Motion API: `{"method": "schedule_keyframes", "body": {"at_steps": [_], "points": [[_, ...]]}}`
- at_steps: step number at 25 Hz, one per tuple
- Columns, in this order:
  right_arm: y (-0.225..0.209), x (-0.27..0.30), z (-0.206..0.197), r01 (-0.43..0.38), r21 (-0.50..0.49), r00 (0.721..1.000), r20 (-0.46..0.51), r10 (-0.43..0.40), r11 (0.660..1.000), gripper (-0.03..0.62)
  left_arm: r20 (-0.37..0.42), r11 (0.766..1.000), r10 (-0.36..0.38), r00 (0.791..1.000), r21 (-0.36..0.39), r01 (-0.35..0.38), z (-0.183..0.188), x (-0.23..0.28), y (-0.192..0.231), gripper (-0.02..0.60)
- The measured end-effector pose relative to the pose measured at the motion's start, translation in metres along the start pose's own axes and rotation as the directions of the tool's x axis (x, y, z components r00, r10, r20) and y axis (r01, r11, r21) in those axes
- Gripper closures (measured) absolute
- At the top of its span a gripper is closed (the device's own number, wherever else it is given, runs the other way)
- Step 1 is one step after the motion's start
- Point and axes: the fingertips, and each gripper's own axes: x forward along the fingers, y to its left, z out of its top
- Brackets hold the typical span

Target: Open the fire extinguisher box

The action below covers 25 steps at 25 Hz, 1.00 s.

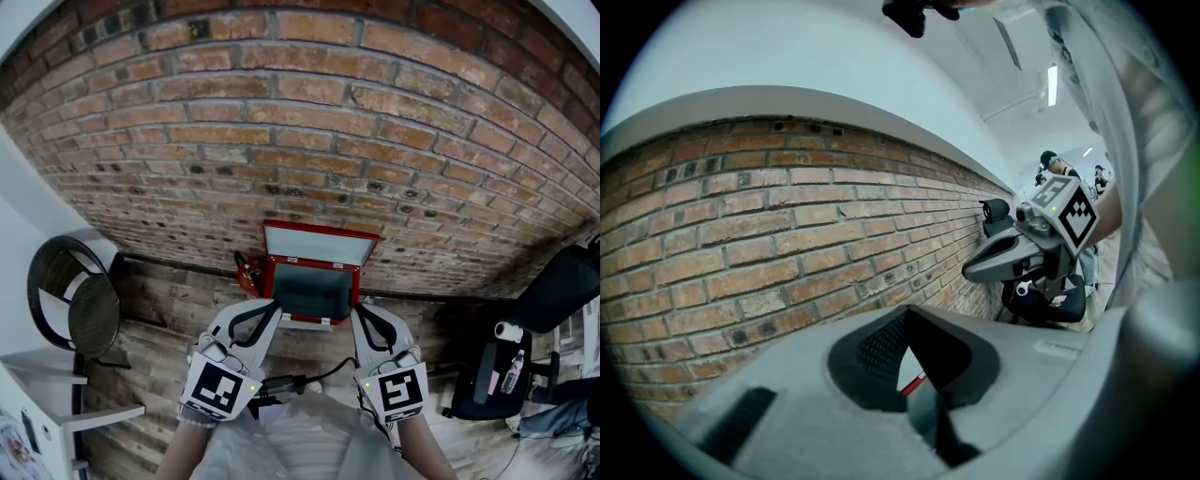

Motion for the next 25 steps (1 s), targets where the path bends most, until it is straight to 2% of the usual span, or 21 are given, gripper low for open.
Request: {"method": "schedule_keyframes", "body": {"at_steps": [25], "points": [[0.0042,0.0020,-0.0058,-0.026,-0.013,0.999,-0.020,0.026,1.000,0.589,-0.005,1.000,0.003,1.000,-0.007,-0.003,-0.0034,0.0023,-0.0044,0.582]]}}
